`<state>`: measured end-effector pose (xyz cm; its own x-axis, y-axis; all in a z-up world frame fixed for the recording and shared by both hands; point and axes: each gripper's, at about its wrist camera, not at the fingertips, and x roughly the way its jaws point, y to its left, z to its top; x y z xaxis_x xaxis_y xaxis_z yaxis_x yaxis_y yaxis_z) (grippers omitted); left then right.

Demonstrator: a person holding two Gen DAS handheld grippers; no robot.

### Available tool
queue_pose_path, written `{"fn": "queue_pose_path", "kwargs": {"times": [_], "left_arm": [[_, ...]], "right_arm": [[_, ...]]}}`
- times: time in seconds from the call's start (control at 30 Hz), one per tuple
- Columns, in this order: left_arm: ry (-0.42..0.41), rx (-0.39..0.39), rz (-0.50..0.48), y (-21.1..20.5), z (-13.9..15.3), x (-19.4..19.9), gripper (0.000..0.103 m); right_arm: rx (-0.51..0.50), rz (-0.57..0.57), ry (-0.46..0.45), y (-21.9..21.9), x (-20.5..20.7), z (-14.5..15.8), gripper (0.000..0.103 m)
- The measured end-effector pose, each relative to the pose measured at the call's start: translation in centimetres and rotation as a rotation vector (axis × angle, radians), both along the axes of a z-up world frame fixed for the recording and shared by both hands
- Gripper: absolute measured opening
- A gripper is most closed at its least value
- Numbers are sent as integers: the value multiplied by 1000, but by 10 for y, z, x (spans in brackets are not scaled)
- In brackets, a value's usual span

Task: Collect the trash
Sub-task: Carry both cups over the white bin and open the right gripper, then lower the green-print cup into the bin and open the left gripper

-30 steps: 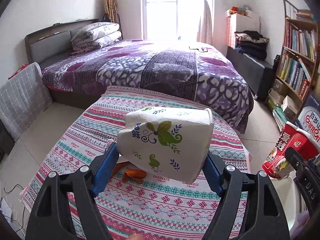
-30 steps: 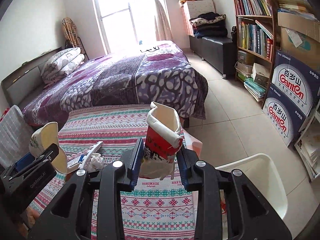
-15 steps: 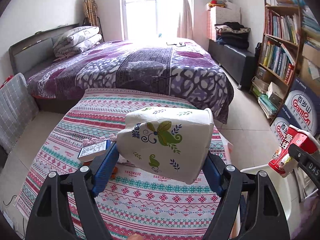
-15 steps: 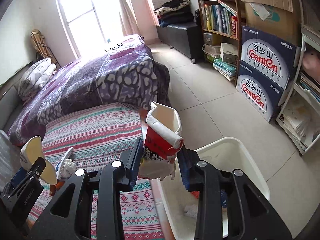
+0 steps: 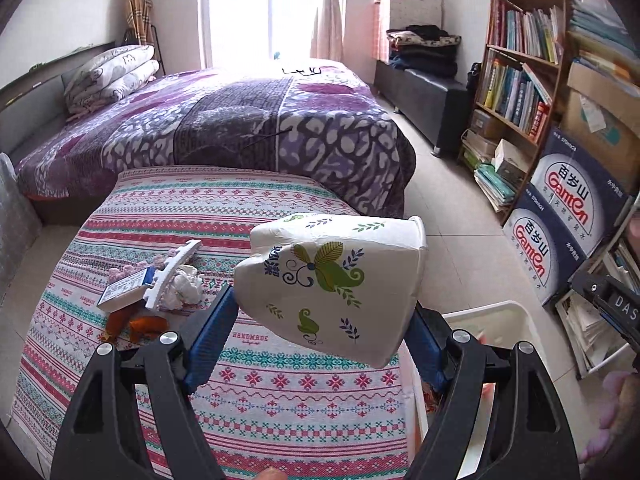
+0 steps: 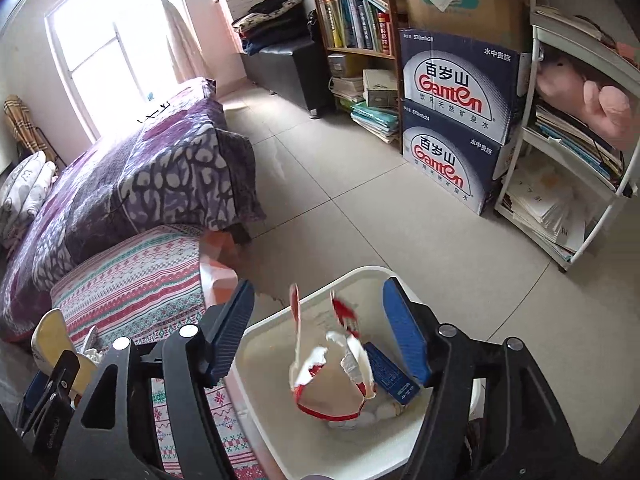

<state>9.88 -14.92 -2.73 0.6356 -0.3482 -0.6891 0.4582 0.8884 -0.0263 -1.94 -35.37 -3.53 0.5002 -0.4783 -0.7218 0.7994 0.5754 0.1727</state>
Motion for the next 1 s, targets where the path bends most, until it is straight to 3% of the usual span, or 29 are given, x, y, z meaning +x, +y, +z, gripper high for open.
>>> {"fn": "queue_pose_path", "kwargs": {"times": [0.23, 0.53, 0.83, 1.0], "left_arm": [[5, 6, -77, -28, -5, -15, 77], [52, 2, -190, -64, -13, -37, 77], [136, -54, -338, -93, -16, -59, 77], [187, -99, -383, -99, -15, -63, 86]], "right_arm": [[-10, -78, -1, -21, -21, 2, 82], [-1, -150, -12, -42, -46, 5, 86], [14, -224, -36, -63, -72, 7, 88], [25, -240, -46, -68, -78, 7, 90]]}}
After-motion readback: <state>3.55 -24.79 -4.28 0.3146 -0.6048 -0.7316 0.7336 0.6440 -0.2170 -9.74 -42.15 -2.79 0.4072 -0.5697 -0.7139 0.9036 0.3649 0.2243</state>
